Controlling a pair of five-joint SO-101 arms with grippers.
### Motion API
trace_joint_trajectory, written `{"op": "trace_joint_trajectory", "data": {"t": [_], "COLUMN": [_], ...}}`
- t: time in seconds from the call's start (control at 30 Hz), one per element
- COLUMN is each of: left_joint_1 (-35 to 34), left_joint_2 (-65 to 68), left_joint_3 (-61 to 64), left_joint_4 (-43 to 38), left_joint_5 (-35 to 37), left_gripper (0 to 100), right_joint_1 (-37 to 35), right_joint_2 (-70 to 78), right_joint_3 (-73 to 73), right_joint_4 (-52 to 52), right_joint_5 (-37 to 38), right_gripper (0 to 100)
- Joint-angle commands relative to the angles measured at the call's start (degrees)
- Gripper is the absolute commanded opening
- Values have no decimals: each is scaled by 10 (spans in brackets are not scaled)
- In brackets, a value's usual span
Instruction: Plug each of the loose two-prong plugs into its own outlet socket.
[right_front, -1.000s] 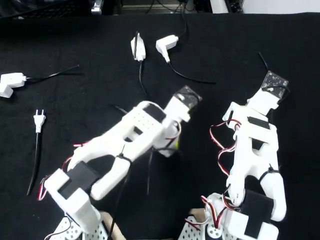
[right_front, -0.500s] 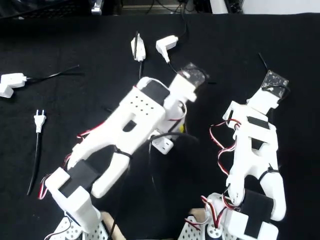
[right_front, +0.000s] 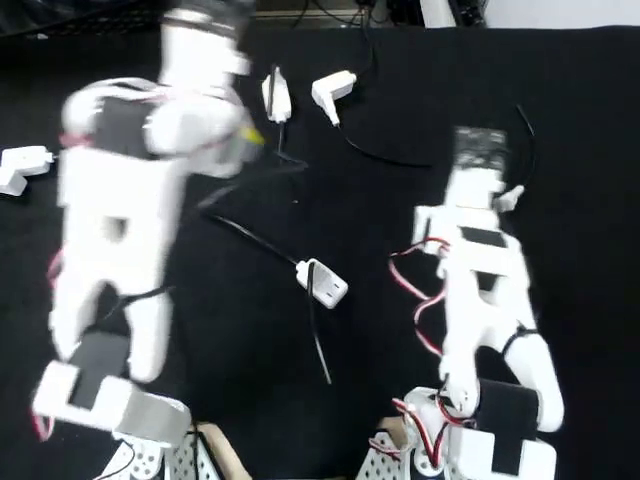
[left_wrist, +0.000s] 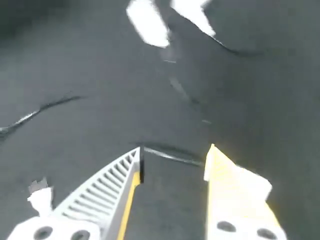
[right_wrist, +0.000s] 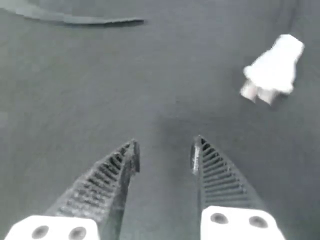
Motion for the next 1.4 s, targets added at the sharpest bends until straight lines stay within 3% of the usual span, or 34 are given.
{"op": "trace_joint_trajectory", "data": {"t": [0.0, 0.1, 0.27, 0.47, 0.57, 0.67, 0.8, 0.93, 1.13, 1.37], "left_joint_1": [-187, -264, -342, -367, -359, -353, -352, -353, -349, -349], "left_joint_2": [-111, -162, -236, -360, -440, -520, -596, -631, -633, -635], "left_joint_3": [43, 158, 395, 782, 943, 1018, 1087, 1145, 1146, 1148], "left_joint_4": [12, 11, -15, -234, -336, -374, -388, -425, -426, -430], "left_joint_5": [61, 38, -2, 69, 113, 112, 111, 67, 65, 66], "left_gripper": [214, 214, 214, 214, 214, 214, 214, 214, 214, 214], "right_joint_1": [-78, -128, -135, -175, -205, -258, -341, -389, -443, -446], "right_joint_2": [-23, -40, -102, -241, -321, -356, -287, -107, 160, 237], "right_joint_3": [-15, -16, 15, 22, -25, -98, -204, -350, -608, -659], "right_joint_4": [33, 68, 73, 193, 297, 390, 475, 558, 708, 720], "right_joint_5": [100, 179, 285, 374, 398, 354, 247, 167, 82, 33], "right_gripper": [188, 188, 188, 289, 286, 283, 283, 283, 282, 231]}}
